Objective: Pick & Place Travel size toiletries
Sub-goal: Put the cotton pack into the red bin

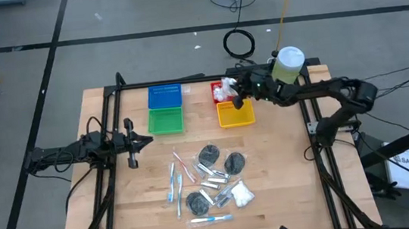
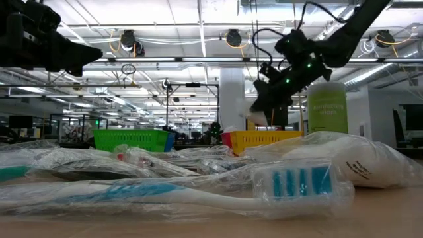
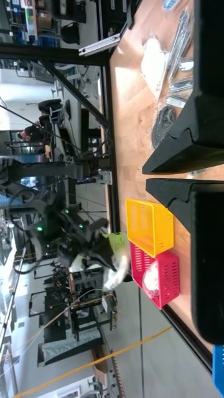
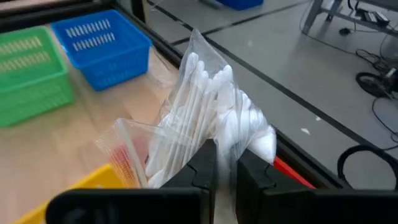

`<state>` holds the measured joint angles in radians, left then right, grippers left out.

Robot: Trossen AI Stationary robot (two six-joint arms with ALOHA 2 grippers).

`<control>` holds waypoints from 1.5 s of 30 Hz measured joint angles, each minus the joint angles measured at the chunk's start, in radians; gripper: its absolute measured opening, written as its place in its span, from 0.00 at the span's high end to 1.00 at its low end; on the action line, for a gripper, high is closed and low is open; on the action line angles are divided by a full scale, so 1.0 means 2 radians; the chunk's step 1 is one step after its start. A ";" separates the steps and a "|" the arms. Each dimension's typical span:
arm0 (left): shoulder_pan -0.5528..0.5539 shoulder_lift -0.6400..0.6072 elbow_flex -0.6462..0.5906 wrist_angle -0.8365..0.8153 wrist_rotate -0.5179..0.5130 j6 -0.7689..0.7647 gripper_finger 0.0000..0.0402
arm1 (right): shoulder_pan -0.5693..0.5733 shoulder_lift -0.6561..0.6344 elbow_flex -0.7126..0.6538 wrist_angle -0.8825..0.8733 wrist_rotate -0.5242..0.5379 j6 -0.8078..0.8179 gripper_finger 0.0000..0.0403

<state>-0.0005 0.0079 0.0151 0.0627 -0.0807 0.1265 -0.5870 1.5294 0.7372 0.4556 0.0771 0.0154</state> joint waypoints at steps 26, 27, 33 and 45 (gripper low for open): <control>0.000 0.000 0.000 0.000 0.000 0.000 0.94 | -0.023 0.050 0.000 0.028 0.000 0.005 0.76; 0.000 0.000 0.000 0.000 0.000 0.000 0.94 | -0.023 0.050 0.000 0.028 0.000 0.005 0.73; 0.000 0.000 0.000 0.000 0.000 0.000 0.94 | -0.023 0.050 0.000 0.028 0.000 0.005 0.62; 0.000 0.000 0.000 0.000 0.000 0.000 0.94 | -0.023 0.008 0.000 0.005 0.000 -0.001 0.51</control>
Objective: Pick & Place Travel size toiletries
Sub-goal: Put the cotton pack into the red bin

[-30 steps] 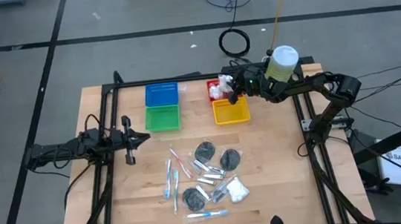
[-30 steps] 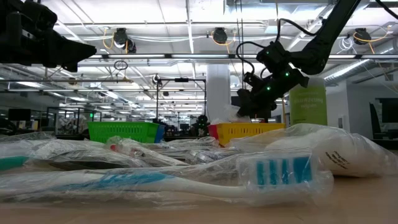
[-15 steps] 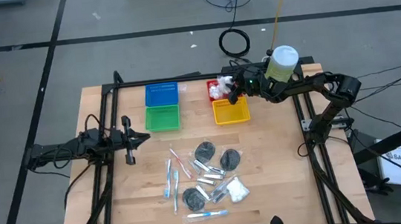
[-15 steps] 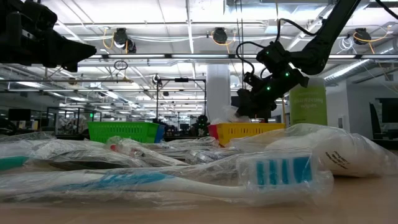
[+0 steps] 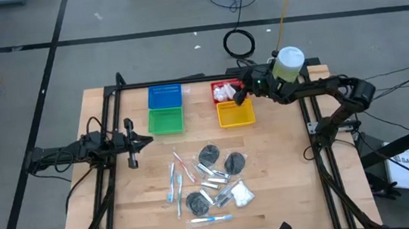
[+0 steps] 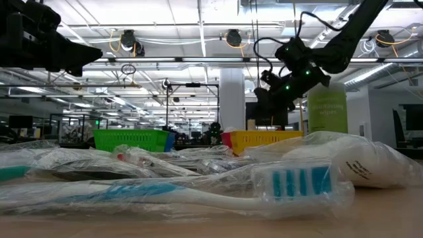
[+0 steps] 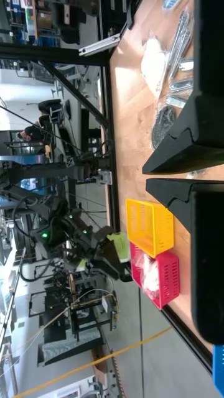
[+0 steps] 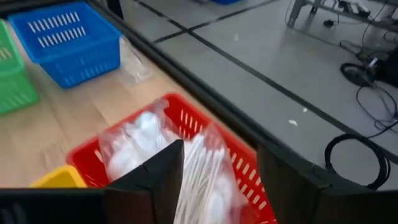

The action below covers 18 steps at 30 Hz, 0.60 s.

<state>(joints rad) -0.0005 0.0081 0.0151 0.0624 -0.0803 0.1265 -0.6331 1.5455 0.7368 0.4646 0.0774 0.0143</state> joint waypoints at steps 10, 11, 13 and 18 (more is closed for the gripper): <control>0.000 0.000 0.000 0.000 0.000 0.000 0.94 | 0.050 -0.075 0.000 -0.030 -0.134 0.001 0.52; 0.000 0.000 0.000 0.000 0.000 0.000 0.94 | 0.060 -0.080 0.000 -0.031 -0.160 0.003 0.52; 0.000 0.000 0.000 0.000 0.000 0.000 0.94 | 0.082 -0.085 0.000 -0.030 -0.206 0.014 0.52; 0.000 0.000 0.000 0.000 0.000 0.000 0.94 | 0.151 -0.084 0.000 -0.031 -0.261 0.046 0.52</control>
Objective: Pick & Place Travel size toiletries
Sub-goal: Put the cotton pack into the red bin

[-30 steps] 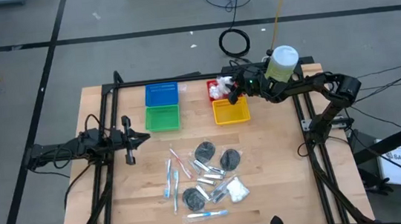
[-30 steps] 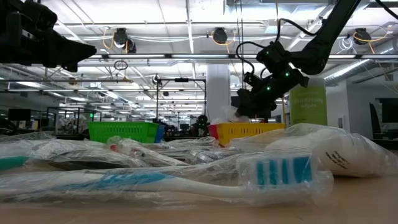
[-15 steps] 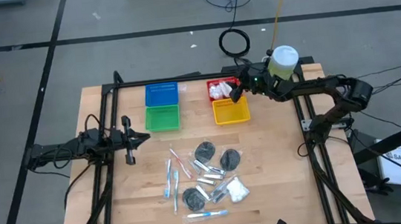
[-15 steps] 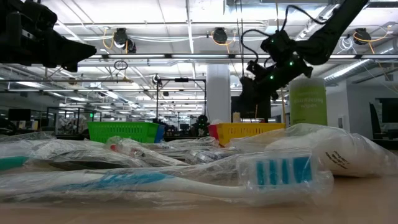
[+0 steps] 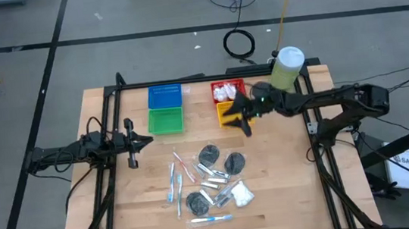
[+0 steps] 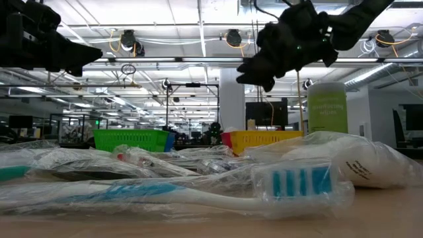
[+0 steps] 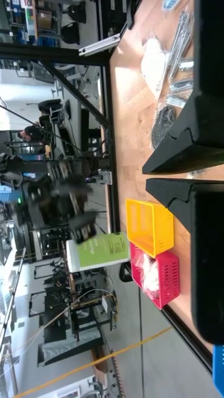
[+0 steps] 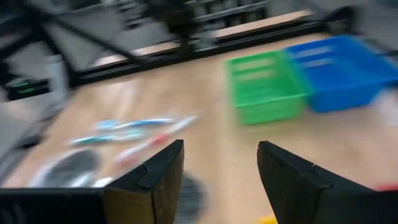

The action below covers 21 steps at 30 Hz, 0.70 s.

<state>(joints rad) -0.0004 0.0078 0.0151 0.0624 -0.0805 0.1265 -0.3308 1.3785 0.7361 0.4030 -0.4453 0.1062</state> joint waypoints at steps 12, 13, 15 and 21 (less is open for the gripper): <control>0.000 0.000 0.000 0.000 0.000 0.000 0.94 | 0.218 0.004 -0.001 0.002 0.027 0.002 0.55; 0.000 0.000 0.000 0.000 0.000 0.000 0.94 | 0.236 0.004 -0.001 0.002 0.043 0.001 0.55; 0.000 0.000 0.000 0.000 0.000 0.000 0.94 | 0.269 0.004 -0.001 0.001 0.077 -0.002 0.56; 0.000 0.000 0.000 0.000 0.000 0.000 0.94 | 0.350 0.004 -0.018 0.018 0.149 0.005 0.56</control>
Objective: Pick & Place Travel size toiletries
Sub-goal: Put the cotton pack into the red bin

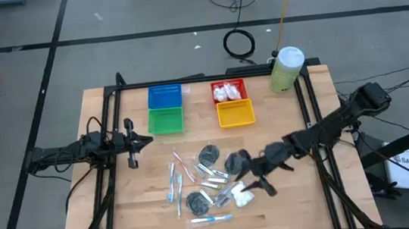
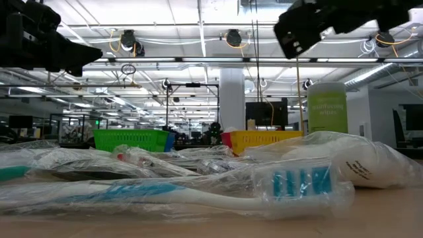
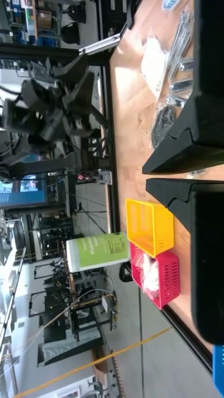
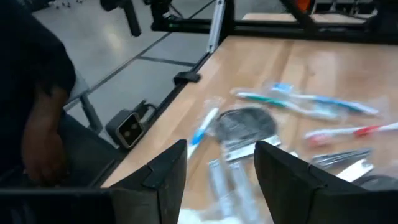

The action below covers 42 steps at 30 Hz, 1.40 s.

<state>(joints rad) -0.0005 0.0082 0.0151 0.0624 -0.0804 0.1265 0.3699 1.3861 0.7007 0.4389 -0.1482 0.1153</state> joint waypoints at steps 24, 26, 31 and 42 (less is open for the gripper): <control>0.000 0.000 0.000 0.000 0.000 0.000 0.94 | 0.071 0.086 0.071 -0.147 0.156 0.092 0.46; 0.000 0.000 0.000 0.000 0.000 0.000 0.94 | 0.072 0.111 0.076 -0.151 0.147 0.098 0.46; 0.000 0.000 0.000 0.000 0.000 0.000 0.94 | 0.075 0.149 0.083 -0.149 0.124 0.136 0.47; 0.000 0.000 0.000 0.000 0.000 0.000 0.94 | 0.095 0.127 0.085 -0.346 0.152 0.231 0.47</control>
<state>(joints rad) -0.0003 0.0081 0.0151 0.0620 -0.0803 0.1265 0.5599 1.6410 0.8711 -0.2535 0.1549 0.5773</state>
